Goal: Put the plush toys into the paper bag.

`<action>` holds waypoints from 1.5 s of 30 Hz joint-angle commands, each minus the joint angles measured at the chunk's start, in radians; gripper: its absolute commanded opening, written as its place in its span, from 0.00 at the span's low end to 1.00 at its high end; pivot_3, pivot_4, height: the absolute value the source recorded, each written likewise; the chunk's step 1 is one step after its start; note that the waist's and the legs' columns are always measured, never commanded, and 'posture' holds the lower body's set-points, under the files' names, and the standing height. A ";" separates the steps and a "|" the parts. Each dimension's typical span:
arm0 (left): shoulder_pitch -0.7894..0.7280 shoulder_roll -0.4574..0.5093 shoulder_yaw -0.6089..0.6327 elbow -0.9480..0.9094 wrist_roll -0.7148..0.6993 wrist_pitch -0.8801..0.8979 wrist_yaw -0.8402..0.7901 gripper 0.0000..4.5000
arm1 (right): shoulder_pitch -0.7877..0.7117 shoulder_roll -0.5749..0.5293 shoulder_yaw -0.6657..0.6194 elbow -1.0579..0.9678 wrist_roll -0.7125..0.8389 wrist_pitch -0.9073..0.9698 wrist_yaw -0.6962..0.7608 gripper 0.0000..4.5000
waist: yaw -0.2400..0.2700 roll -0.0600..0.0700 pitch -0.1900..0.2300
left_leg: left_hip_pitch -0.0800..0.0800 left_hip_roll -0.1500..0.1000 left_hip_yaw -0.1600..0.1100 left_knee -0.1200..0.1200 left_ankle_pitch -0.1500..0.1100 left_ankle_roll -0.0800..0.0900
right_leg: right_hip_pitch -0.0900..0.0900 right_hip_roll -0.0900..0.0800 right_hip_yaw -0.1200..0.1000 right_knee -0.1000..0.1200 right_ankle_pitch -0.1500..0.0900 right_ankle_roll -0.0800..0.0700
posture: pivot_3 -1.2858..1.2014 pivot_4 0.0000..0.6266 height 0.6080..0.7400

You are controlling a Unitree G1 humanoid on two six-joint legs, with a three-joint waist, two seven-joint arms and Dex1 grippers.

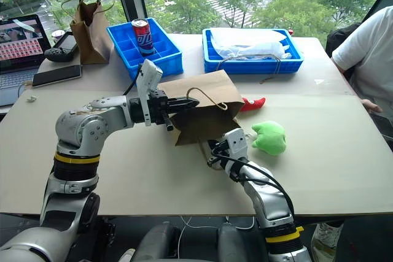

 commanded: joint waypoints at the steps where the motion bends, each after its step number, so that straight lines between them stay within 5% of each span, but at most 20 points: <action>1: -0.021 0.000 0.016 -0.038 -0.030 0.013 0.022 0.00 | 0.021 -0.068 -0.115 -0.209 0.087 0.144 -0.001 0.07 | 0.000 0.000 0.000 | -0.001 0.000 0.000 0.000 0.000 0.000 | -0.001 0.000 0.000 0.000 0.000 0.000 | 0.52 0.24 1.00; 7: -0.021 -0.024 0.000 -0.035 -0.046 0.026 0.049 0.00 | 0.070 -0.304 -0.351 -0.443 0.207 0.399 0.033 0.47 | 0.000 0.000 0.000 | -0.005 -0.001 0.000 0.000 0.000 0.000 | -0.004 0.000 0.003 -0.001 0.000 0.001 | 0.52 0.24 1.00; 14: -0.017 -0.039 -0.014 -0.040 -0.055 0.032 0.064 0.00 | 0.003 -0.400 -0.512 -0.323 0.182 0.497 -0.044 1.00 | -0.005 0.000 0.000 | -0.004 -0.001 0.001 -0.001 0.000 0.000 | -0.003 0.001 0.005 -0.004 0.000 0.001 | 0.52 0.24 1.00; 21: -0.009 -0.023 -0.034 -0.044 -0.052 0.033 0.077 0.00 | -0.035 -0.281 -0.390 -0.075 0.141 0.432 -0.064 1.00 | -0.006 0.000 0.000 | -0.004 -0.002 0.003 -0.006 0.000 0.000 | -0.005 0.001 0.010 -0.006 0.000 0.001 | 0.52 0.24 1.00; 25: -0.005 -0.015 -0.030 -0.050 -0.053 0.036 0.088 0.00 | -0.018 -0.268 -0.362 -0.021 0.113 0.390 -0.061 0.76 | -0.006 0.000 0.000 | -0.003 -0.003 0.003 -0.007 0.000 0.000 | -0.005 0.001 0.011 -0.006 0.000 0.002 | 0.52 0.24 1.00; 35: 0.015 -0.025 -0.042 -0.082 -0.078 0.070 0.117 0.00 | -0.017 -0.422 -0.388 -0.394 0.354 0.539 0.125 0.02 | -0.005 0.000 0.000 | -0.004 -0.004 0.002 -0.007 0.001 0.001 | -0.005 0.001 0.012 -0.007 0.000 0.004 | 0.52 0.24 1.00; 45: 0.020 -0.040 -0.042 -0.143 -0.136 0.124 0.125 0.00 | -0.229 -0.229 -0.159 -0.274 0.315 0.557 -0.011 0.00 | -0.005 0.000 0.001 | -0.005 -0.006 0.002 -0.009 0.001 0.001 | -0.006 0.000 0.012 -0.007 0.000 0.004 | 0.52 0.24 1.00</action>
